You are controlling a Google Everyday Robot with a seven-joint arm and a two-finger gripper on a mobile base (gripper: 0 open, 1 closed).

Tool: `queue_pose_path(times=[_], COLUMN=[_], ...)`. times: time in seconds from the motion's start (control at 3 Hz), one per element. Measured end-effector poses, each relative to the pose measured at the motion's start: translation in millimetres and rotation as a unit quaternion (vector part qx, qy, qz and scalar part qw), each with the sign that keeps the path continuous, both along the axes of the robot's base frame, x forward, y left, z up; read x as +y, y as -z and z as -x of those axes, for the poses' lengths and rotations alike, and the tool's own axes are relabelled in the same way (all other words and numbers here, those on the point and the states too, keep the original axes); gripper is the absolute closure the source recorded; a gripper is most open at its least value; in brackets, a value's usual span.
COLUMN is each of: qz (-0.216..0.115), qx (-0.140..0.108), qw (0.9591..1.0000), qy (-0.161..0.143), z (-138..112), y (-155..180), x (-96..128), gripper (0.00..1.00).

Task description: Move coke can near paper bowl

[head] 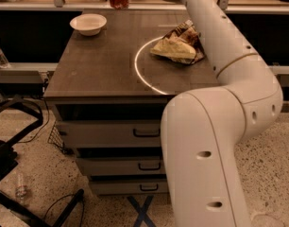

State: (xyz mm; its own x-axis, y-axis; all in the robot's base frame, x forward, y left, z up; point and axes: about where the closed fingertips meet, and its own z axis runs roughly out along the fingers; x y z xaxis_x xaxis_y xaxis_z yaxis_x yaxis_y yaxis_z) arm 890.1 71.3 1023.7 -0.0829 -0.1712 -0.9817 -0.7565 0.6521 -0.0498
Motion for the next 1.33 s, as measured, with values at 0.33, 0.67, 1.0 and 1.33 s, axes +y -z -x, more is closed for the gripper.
queue_pose_path(times=[0.33, 0.67, 1.0, 1.33], qz=[0.029, 0.037, 0.033, -0.018], qx=[-0.002, -0.005, 0.012, 0.055], qw=[0.9937, 0.9864, 0.9846, 0.9871], qy=[0.108, 0.16, 0.171, 0.149], z=[-54.4, -77.7, -85.6, -85.5], y=[26.2, 37.7, 59.4, 98.1], x=[-22.7, -37.8, -37.1, -18.5], gripper=[1.0, 1.0, 1.0, 1.0])
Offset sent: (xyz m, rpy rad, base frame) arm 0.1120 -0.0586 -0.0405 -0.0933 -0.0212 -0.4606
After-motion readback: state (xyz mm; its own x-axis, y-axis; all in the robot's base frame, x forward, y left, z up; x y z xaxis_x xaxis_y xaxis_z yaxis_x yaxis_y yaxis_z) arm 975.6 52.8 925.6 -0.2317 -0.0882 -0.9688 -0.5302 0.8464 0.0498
